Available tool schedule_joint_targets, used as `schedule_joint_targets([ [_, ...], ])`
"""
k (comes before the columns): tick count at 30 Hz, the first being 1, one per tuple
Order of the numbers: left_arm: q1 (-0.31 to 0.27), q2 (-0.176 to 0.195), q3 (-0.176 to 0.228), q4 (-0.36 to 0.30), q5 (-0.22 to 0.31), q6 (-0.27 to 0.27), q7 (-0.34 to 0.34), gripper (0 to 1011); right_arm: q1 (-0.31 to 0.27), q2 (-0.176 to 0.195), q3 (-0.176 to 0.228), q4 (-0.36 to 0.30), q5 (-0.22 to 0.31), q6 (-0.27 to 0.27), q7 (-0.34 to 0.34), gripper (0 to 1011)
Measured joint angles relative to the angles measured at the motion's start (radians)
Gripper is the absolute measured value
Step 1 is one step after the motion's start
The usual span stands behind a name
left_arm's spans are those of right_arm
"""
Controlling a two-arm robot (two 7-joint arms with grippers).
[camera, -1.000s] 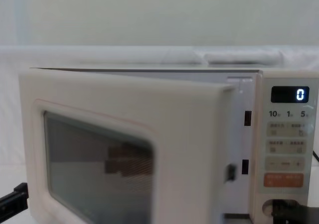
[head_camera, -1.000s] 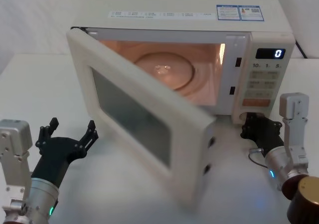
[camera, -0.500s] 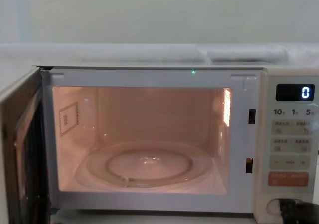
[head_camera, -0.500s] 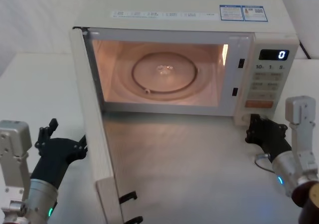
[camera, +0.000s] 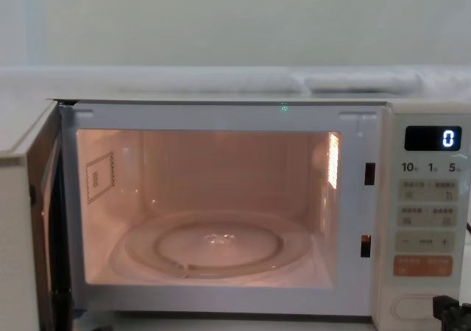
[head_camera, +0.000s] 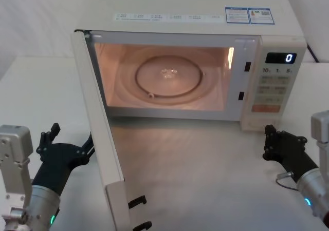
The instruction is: Press the button to open the microwave door with one hand; close the microwave door with the other hand.
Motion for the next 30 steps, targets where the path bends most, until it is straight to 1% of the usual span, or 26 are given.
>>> schedule_joint_targets([
  [3, 0.0, 0.0, 0.0, 0.0, 0.0, 0.0, 0.0, 1001, -0.016, 0.033, -0.006, -0.026, 0.013, -0.001, 0.036, 0],
  [6, 0.0, 0.0, 0.0, 0.0, 0.0, 0.0, 0.0, 1001, -0.031, 0.074, -0.016, -0.052, 0.033, 0.007, 0.08, 0],
  [8, 0.0, 0.0, 0.0, 0.0, 0.0, 0.0, 0.0, 1001, -0.035, 0.091, -0.02, -0.061, 0.042, 0.011, 0.097, 0],
  [9, 0.0, 0.0, 0.0, 0.0, 0.0, 0.0, 0.0, 1001, -0.038, 0.105, -0.023, -0.069, 0.05, 0.015, 0.112, 0],
  [12, 0.0, 0.0, 0.0, 0.0, 0.0, 0.0, 0.0, 1001, -0.042, 0.128, -0.028, -0.078, 0.069, 0.02, 0.139, 4],
  [13, 0.0, 0.0, 0.0, 0.0, 0.0, 0.0, 0.0, 1001, -0.045, 0.139, -0.029, -0.083, 0.079, 0.02, 0.149, 45],
  [16, 0.0, 0.0, 0.0, 0.0, 0.0, 0.0, 0.0, 1001, -0.049, 0.153, -0.03, -0.089, 0.095, 0.012, 0.164, 93],
  [17, 0.0, 0.0, 0.0, 0.0, 0.0, 0.0, 0.0, 1001, -0.051, 0.161, -0.032, -0.091, 0.105, 0.004, 0.172, 141],
  [19, 0.0, 0.0, 0.0, 0.0, 0.0, 0.0, 0.0, 1001, -0.052, 0.169, -0.034, -0.093, 0.112, -0.002, 0.177, 174],
  [20, 0.0, 0.0, 0.0, 0.0, 0.0, 0.0, 0.0, 1001, -0.052, 0.178, -0.038, -0.094, 0.117, -0.006, 0.18, 229],
  [21, 0.0, 0.0, 0.0, 0.0, 0.0, 0.0, 0.0, 1001, -0.053, 0.185, -0.042, -0.095, 0.121, -0.01, 0.183, 248],
  [23, 0.0, 0.0, 0.0, 0.0, 0.0, 0.0, 0.0, 1001, -0.052, 0.188, -0.044, -0.095, 0.122, -0.012, 0.183, 282],
  [24, 0.0, 0.0, 0.0, 0.0, 0.0, 0.0, 0.0, 1001, -0.052, 0.195, -0.049, -0.095, 0.123, -0.016, 0.183, 336],
  [26, 0.0, 0.0, 0.0, 0.0, 0.0, 0.0, 0.0, 1001, -0.051, 0.201, -0.055, -0.095, 0.12, -0.02, 0.182, 383],
  [27, 0.0, 0.0, 0.0, 0.0, 0.0, 0.0, 0.0, 1001, -0.049, 0.207, -0.063, -0.094, 0.113, -0.022, 0.176, 442],
  [30, 0.0, 0.0, 0.0, 0.0, 0.0, 0.0, 0.0, 1001, -0.044, 0.219, -0.079, -0.091, 0.097, -0.026, 0.166, 536],
])
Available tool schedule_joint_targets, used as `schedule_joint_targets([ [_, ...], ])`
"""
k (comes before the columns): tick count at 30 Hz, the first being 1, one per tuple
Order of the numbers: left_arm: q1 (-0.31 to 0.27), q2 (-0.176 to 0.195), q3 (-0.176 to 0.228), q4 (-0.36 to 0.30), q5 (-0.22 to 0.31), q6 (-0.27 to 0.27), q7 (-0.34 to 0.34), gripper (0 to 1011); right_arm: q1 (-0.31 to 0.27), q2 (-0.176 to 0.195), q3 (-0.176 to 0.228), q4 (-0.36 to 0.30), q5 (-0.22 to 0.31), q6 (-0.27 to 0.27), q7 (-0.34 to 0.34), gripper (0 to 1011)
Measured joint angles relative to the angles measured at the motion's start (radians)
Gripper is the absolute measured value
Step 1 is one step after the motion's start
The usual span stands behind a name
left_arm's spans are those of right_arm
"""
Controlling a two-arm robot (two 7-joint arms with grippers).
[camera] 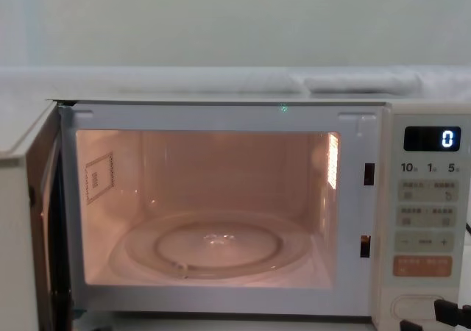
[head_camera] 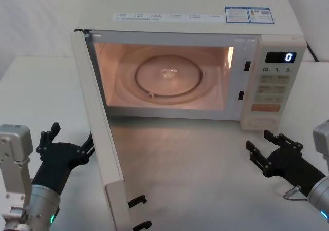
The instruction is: Press the button to open the microwave door with one hand; close the microwave door with the other hand.
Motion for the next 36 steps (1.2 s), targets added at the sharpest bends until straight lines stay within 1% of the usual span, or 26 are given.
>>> schedule_joint_targets([
  [3, 0.0, 0.0, 0.0, 0.0, 0.0, 0.0, 0.0, 1001, 0.003, 0.006, -0.009, 0.002, -0.01, -0.002, -0.006, 607],
  [5, 0.0, 0.0, 0.0, 0.0, 0.0, 0.0, 0.0, 1001, 0.003, 0.005, -0.009, 0.002, -0.01, -0.002, -0.006, 705],
  [7, 0.0, 0.0, 0.0, 0.0, 0.0, 0.0, 0.0, 1001, 0.003, 0.005, -0.008, 0.002, -0.009, -0.002, -0.006, 737],
  [9, 0.0, 0.0, 0.0, 0.0, 0.0, 0.0, 0.0, 1001, 0.002, 0.005, -0.007, 0.003, -0.009, -0.002, -0.006, 815],
  [16, 0.0, 0.0, 0.0, 0.0, 0.0, 0.0, 0.0, 1001, 0.002, 0.004, -0.005, 0.003, -0.007, -0.002, -0.006, 1000],
  [36, 0.0, 0.0, 0.0, 0.0, 0.0, 0.0, 0.0, 1001, 0.002, 0.003, -0.002, 0.003, -0.004, -0.002, -0.005, 1000],
])
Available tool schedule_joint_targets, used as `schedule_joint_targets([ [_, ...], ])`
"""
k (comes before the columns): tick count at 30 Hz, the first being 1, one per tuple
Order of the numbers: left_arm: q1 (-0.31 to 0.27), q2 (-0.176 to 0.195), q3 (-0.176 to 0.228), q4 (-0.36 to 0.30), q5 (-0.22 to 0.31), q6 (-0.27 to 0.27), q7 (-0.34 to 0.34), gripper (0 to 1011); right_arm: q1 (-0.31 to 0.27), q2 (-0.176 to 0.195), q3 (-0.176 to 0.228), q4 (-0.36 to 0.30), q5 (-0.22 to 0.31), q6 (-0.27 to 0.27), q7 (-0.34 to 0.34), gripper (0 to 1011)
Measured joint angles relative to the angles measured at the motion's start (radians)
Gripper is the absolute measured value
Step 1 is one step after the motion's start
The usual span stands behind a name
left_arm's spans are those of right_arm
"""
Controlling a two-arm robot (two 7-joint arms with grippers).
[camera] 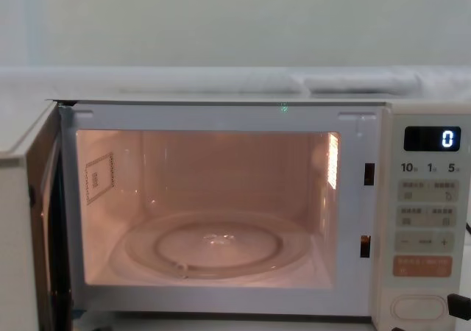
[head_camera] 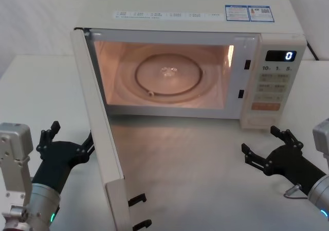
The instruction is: Press the button to open the microwave door with one hand; close the microwave door with the other hand.
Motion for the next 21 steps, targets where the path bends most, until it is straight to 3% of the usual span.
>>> schedule_joint_targets([
  [21, 0.0, 0.0, 0.0, 0.0, 0.0, 0.0, 0.0, 1001, 0.0, 0.0, 0.0, 0.0, 0.001, 0.0, 0.0, 1000],
])
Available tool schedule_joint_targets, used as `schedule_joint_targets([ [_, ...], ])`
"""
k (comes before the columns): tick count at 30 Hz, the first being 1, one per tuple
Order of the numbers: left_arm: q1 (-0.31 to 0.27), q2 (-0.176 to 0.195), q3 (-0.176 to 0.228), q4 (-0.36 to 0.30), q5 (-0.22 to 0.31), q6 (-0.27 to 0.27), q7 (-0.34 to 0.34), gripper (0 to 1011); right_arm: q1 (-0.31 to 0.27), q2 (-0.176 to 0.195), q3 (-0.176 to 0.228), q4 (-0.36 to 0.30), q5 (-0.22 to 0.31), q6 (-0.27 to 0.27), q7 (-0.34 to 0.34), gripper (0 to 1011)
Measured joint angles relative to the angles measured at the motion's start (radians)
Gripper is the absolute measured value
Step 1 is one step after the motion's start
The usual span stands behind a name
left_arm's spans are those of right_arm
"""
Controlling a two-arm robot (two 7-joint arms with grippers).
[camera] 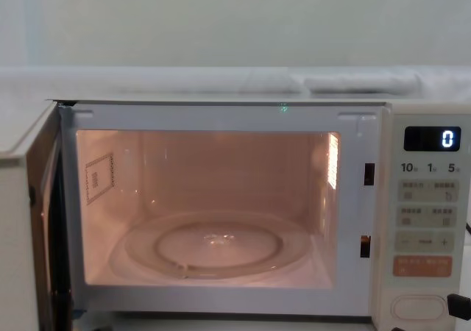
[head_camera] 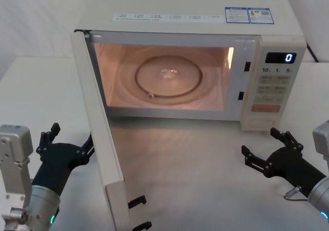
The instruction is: Press the button to open the microwave door with one hand; close the microwave door with the other hand.
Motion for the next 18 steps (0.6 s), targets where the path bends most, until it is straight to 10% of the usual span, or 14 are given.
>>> schedule_joint_targets([
  [18, 0.0, 0.0, 0.0, 0.0, 0.0, 0.0, 0.0, 1001, 0.0, 0.0, 0.0, 0.0, 0.0, 0.0, 0.0, 1000],
])
